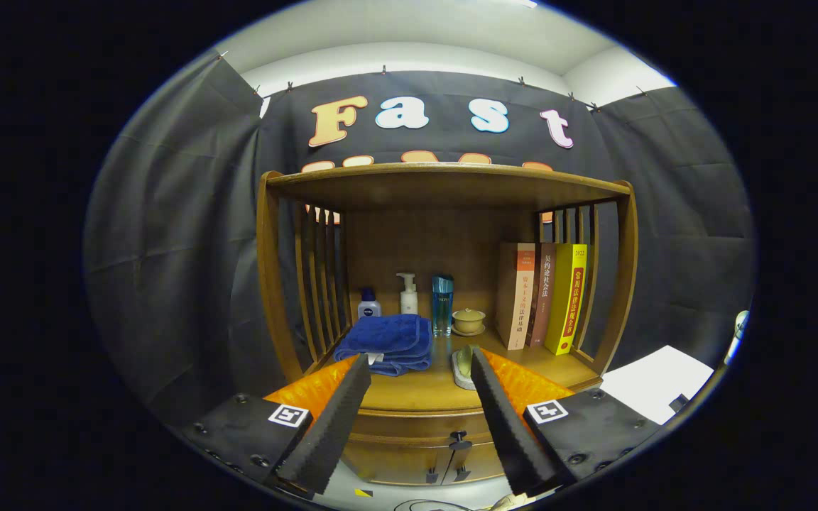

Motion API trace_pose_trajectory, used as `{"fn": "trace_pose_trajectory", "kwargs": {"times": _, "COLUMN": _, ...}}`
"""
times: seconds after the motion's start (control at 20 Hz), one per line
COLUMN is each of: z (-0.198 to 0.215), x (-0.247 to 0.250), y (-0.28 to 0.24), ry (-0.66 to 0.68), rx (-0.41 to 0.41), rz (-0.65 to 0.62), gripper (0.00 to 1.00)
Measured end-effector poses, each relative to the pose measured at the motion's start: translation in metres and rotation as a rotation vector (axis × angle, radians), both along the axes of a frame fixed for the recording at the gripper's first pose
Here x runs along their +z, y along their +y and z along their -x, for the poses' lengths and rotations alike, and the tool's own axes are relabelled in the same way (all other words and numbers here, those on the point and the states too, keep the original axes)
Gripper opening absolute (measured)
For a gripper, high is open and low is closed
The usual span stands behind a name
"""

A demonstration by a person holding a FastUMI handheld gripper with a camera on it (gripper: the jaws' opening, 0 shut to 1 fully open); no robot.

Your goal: Pull open the drawer, take out the items inside it, and place them on the countertop above the cabinet.

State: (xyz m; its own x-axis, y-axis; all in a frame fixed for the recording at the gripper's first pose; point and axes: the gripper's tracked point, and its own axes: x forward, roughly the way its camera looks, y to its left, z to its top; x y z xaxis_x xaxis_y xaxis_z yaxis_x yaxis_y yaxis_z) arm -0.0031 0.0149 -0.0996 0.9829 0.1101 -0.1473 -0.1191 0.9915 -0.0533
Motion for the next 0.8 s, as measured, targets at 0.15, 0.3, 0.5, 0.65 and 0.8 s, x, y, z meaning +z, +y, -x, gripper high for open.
{"fn": "trace_pose_trajectory", "kwargs": {"times": 0.15, "z": -0.0011, "x": -0.0013, "y": -0.0014, "ry": -0.002, "rx": -0.004, "rz": -0.001, "gripper": 0.96}}
{"fn": "trace_pose_trajectory", "kwargs": {"times": 0.3, "z": -0.0012, "x": 0.0002, "y": -0.0027, "ry": -0.007, "rx": -0.007, "rz": 0.004, "gripper": 0.96}}
{"fn": "trace_pose_trajectory", "kwargs": {"times": 0.5, "z": -0.0016, "x": 0.0029, "y": -0.0033, "ry": -0.011, "rx": -0.01, "rz": 0.003, "gripper": 0.96}}
{"fn": "trace_pose_trajectory", "kwargs": {"times": 0.65, "z": -0.0005, "x": 0.007, "y": -0.0025, "ry": -0.018, "rx": -0.01, "rz": 0.004, "gripper": 0.96}}
{"fn": "trace_pose_trajectory", "kwargs": {"times": 0.8, "z": 0.0003, "x": 0.0039, "y": -0.0022, "ry": -0.016, "rx": -0.008, "rz": 0.006, "gripper": 0.96}}
